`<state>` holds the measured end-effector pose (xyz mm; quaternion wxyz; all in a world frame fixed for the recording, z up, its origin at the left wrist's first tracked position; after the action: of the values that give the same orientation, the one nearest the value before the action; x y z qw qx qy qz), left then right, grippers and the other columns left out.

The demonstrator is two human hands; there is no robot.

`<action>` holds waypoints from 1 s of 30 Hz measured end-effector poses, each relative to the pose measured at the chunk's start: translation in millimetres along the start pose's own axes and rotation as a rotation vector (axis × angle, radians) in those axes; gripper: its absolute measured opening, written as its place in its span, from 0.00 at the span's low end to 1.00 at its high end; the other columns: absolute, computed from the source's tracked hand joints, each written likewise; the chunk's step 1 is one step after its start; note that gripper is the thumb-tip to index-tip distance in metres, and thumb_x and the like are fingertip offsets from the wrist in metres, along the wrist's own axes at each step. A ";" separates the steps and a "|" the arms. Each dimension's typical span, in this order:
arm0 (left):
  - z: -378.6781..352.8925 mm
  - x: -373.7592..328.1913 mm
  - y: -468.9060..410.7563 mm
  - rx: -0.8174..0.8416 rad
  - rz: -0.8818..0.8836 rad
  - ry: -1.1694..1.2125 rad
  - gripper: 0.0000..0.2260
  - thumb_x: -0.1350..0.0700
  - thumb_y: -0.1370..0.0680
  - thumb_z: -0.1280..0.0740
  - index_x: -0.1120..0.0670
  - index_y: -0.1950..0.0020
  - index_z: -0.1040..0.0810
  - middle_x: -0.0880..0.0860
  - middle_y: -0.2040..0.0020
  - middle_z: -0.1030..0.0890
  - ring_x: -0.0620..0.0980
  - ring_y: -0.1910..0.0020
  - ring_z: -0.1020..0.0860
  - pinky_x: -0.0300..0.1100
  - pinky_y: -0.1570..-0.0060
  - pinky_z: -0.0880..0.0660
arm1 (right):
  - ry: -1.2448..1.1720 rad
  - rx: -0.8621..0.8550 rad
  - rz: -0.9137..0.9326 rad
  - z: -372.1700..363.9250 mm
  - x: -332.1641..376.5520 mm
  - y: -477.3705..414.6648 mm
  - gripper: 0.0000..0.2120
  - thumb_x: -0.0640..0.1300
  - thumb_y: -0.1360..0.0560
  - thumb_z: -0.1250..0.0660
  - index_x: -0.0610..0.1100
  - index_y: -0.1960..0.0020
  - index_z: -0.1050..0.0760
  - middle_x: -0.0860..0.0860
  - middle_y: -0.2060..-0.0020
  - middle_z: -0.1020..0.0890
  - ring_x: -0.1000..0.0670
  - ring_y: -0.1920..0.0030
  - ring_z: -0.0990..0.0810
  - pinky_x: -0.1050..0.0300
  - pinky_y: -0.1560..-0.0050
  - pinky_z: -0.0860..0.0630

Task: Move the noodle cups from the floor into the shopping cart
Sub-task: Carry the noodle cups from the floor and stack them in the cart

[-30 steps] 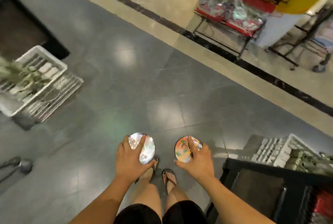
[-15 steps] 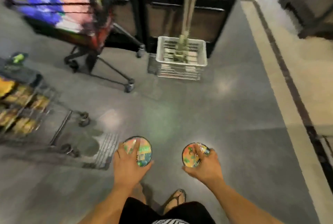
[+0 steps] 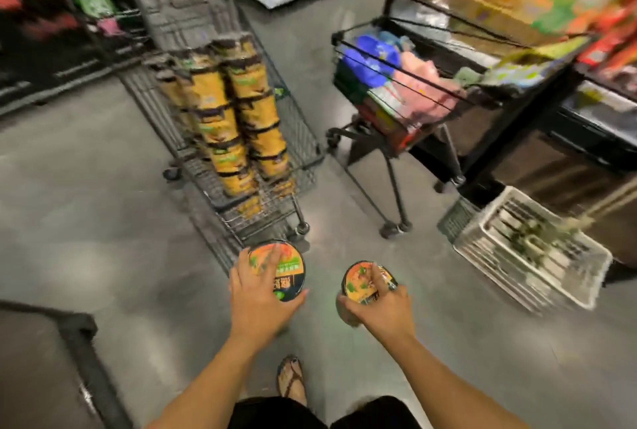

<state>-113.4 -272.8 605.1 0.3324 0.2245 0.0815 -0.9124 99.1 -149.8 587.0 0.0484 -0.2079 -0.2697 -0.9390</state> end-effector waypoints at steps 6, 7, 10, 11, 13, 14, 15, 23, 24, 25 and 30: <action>25.3 20.0 -61.7 -0.066 0.157 -0.014 0.43 0.25 0.36 0.40 0.38 0.23 0.43 0.63 0.26 0.44 0.65 0.31 0.41 0.60 0.32 0.38 | 0.031 0.058 0.149 3.2 77.0 -50.3 0.49 0.74 0.39 0.32 0.63 0.24 0.46 0.44 0.36 0.36 0.42 0.33 0.33 0.53 0.34 0.32; 26.6 20.3 -71.8 -0.068 0.178 -0.021 0.43 0.25 0.36 0.39 0.37 0.23 0.45 0.62 0.25 0.45 0.65 0.30 0.41 0.59 0.31 0.39 | 0.036 0.068 0.173 7.3 88.2 -60.5 0.49 0.74 0.39 0.32 0.63 0.24 0.46 0.44 0.36 0.36 0.42 0.33 0.32 0.53 0.34 0.32; 29.9 18.2 -105.0 -0.114 0.207 -0.027 0.43 0.24 0.37 0.40 0.37 0.24 0.44 0.62 0.26 0.44 0.64 0.32 0.41 0.59 0.32 0.38 | 0.063 0.074 0.253 24.1 124.2 -97.6 0.49 0.74 0.39 0.32 0.62 0.24 0.46 0.45 0.38 0.35 0.43 0.36 0.29 0.55 0.36 0.31; 31.5 16.7 -117.4 -0.131 0.212 -0.037 0.43 0.24 0.37 0.42 0.38 0.24 0.43 0.63 0.26 0.43 0.64 0.32 0.40 0.59 0.32 0.37 | 0.075 0.075 0.281 30.8 137.6 -110.9 0.49 0.74 0.38 0.32 0.62 0.24 0.47 0.45 0.39 0.35 0.43 0.36 0.29 0.55 0.37 0.31; 35.5 13.2 -145.9 -0.168 0.233 -0.061 0.44 0.23 0.37 0.43 0.39 0.24 0.42 0.64 0.27 0.41 0.65 0.33 0.39 0.59 0.33 0.36 | 0.077 0.077 0.338 46.6 166.2 -139.1 0.48 0.73 0.38 0.32 0.62 0.24 0.48 0.45 0.40 0.34 0.42 0.37 0.29 0.55 0.39 0.30; 38.5 11.2 -161.8 -0.196 0.246 -0.069 0.44 0.23 0.37 0.43 0.39 0.24 0.42 0.65 0.28 0.40 0.65 0.33 0.39 0.59 0.34 0.36 | 0.062 0.077 0.369 55.3 180.8 -153.8 0.48 0.73 0.38 0.31 0.62 0.24 0.48 0.45 0.40 0.35 0.42 0.37 0.29 0.54 0.39 0.30; 41.9 8.7 -178.1 -0.230 0.253 -0.070 0.44 0.23 0.37 0.43 0.40 0.24 0.41 0.65 0.28 0.39 0.66 0.34 0.37 0.59 0.35 0.35 | 0.041 0.077 0.403 64.8 195.1 -168.3 0.49 0.72 0.38 0.31 0.62 0.23 0.47 0.45 0.40 0.35 0.42 0.37 0.29 0.53 0.39 0.30; 97.6 -19.9 -280.8 -0.475 0.362 -0.063 0.44 0.25 0.37 0.39 0.41 0.24 0.41 0.63 0.29 0.38 0.65 0.33 0.36 0.58 0.36 0.33 | -0.144 -0.042 0.661 139.4 299.6 -262.2 0.44 0.64 0.39 0.23 0.48 0.29 0.33 0.43 0.37 0.33 0.42 0.37 0.29 0.53 0.35 0.32; 107.9 -21.2 -289.0 -0.508 0.373 -0.056 0.44 0.25 0.36 0.38 0.41 0.24 0.42 0.63 0.29 0.38 0.65 0.33 0.36 0.58 0.36 0.33 | -0.160 -0.052 0.678 145.9 311.9 -270.2 0.44 0.64 0.39 0.23 0.49 0.29 0.33 0.43 0.37 0.33 0.42 0.37 0.29 0.53 0.35 0.31; 118.9 -21.8 -297.2 -0.542 0.381 -0.048 0.44 0.26 0.36 0.36 0.40 0.23 0.43 0.63 0.28 0.39 0.65 0.32 0.37 0.58 0.35 0.34 | -0.181 -0.064 0.693 152.6 325.2 -276.5 0.43 0.65 0.38 0.24 0.50 0.29 0.33 0.43 0.37 0.32 0.42 0.37 0.29 0.52 0.35 0.31; 183.8 -16.6 -343.1 -0.711 0.379 -0.090 0.44 0.29 0.34 0.31 0.41 0.23 0.42 0.65 0.28 0.39 0.65 0.32 0.37 0.58 0.33 0.36 | -0.273 -0.128 0.794 186.2 403.6 -298.4 0.42 0.67 0.37 0.27 0.50 0.29 0.34 0.44 0.37 0.31 0.44 0.37 0.30 0.55 0.37 0.32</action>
<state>-388.2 -55.4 775.4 0.5548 0.0665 0.3348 -0.7588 -260.5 210.4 752.9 0.3569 -0.4207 -0.1136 -0.8262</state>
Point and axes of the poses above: each hand's wrist, its own y-axis away from the middle knuckle, its own z-axis out of the back of the hand, x = y × z, the point moved 3 cm from there along -y, towards the middle knuckle
